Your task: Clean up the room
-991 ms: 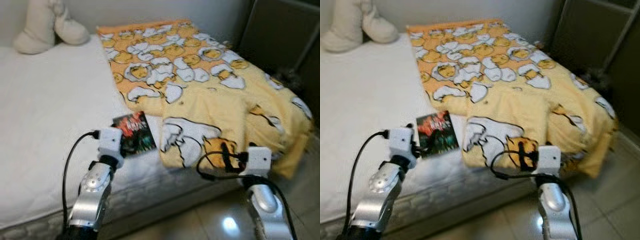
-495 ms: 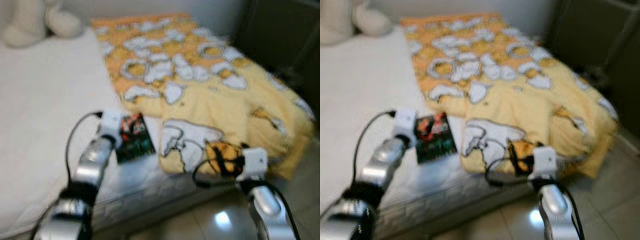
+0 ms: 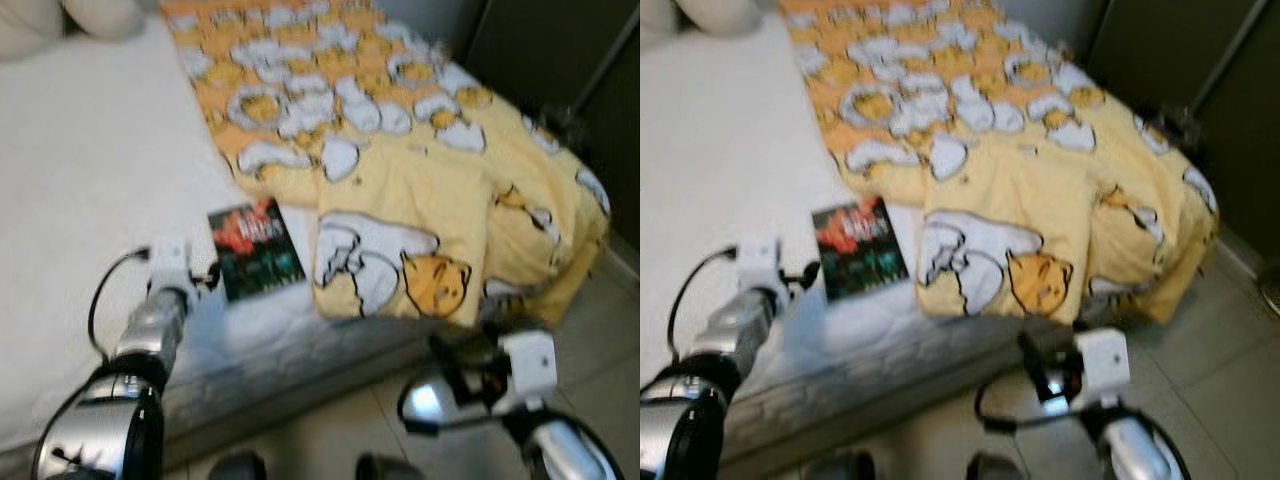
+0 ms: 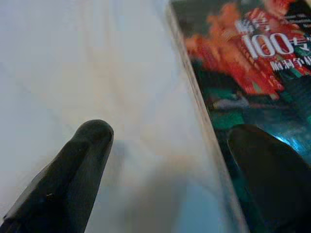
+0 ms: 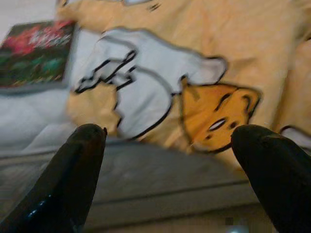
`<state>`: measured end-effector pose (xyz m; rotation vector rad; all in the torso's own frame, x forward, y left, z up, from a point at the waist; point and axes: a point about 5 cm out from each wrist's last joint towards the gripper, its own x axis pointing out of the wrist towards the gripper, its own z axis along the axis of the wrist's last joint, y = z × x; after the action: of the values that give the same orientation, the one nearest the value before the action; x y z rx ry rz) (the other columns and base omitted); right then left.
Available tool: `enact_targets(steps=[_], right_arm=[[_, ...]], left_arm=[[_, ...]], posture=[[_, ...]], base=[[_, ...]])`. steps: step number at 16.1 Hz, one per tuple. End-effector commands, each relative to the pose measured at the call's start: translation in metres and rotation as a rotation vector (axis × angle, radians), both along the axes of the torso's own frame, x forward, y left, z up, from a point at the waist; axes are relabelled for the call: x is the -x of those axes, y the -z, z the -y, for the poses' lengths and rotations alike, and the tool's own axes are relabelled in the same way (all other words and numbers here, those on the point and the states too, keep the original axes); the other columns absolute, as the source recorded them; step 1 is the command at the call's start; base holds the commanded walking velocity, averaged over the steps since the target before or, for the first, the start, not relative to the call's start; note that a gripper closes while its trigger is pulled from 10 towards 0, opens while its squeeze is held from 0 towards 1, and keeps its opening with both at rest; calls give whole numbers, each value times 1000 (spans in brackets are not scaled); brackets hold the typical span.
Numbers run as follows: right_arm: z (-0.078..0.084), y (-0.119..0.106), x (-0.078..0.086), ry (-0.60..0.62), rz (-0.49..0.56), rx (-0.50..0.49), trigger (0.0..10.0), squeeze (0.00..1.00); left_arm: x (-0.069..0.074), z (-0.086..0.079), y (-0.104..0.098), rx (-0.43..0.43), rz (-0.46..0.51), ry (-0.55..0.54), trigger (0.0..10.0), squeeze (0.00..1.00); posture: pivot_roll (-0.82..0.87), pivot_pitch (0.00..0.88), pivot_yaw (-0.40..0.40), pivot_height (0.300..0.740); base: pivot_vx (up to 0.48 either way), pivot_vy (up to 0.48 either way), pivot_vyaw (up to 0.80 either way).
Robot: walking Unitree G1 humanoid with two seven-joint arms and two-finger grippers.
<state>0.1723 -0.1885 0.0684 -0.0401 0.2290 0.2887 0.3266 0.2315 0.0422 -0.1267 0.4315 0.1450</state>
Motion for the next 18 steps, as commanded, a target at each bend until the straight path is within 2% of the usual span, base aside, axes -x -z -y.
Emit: enact_targets(steps=[1,2,3,7,8,9,12,13,14,15,16,17,18], right_arm=[[-4,-7,3,-35,2,-16,10000,0],[-4,-7,4,-36,-1,-16,10000,0],[-3,-9,4,-34,-8,-15,10000,0],[-6,-10,9,-33,-38,-25,10000,0],[-8,-9,11,-33,-48,-31,10000,0],[-11,-8,15,-37,-62,-35,10000,0],[-10,-8,18,-34,-80,-34,10000,0],[-9,-8,18,-33,-82,-34,10000,0],[-10,-7,19,-32,-87,-33,10000,0],[-11,-7,19,-32,-89,-33,10000,0],[-11,-7,18,-32,-90,-32,10000,0],[-11,-8,18,-31,-91,-33,10000,0],[-11,-7,18,-30,-92,-33,10000,0]], left_arm=[[-2,4,-1,101,33,-28,10000,0],[-2,4,-1,113,38,-29,10000,0],[-6,6,-8,140,116,-35,10000,0],[-8,20,-14,126,219,34,10000,0],[-7,22,-12,138,217,45,10000,0],[-2,25,-4,120,176,65,10000,0],[6,36,13,158,63,83,10000,0],[7,38,16,182,39,79,10000,0],[10,43,22,259,8,43,10000,0],[9,48,22,316,15,36,5412,0],[7,50,20,346,32,32,3529,0],[0,56,12,456,94,26,0,0],[-1,59,10,476,108,34,0,0]], posture=[[-220,239,-38,740],[-220,239,-38,740],[-219,244,-44,740],[-210,257,-41,740],[-210,257,-41,740],[-214,266,-41,740],[-219,275,-39,740],[-220,275,-39,740],[-221,276,-39,740],[-223,274,-38,740],[-224,274,-38,740],[-224,274,-37,740],[-223,273,-37,740]], base=[[0,0,0],[0,0,0],[0,0,0],[0,0,0],[0,0,0],[0,0,0],[0,0,0],[0,0,0],[0,0,0],[0,0,0],[0,0,0],[0,0,0],[0,0,0]])
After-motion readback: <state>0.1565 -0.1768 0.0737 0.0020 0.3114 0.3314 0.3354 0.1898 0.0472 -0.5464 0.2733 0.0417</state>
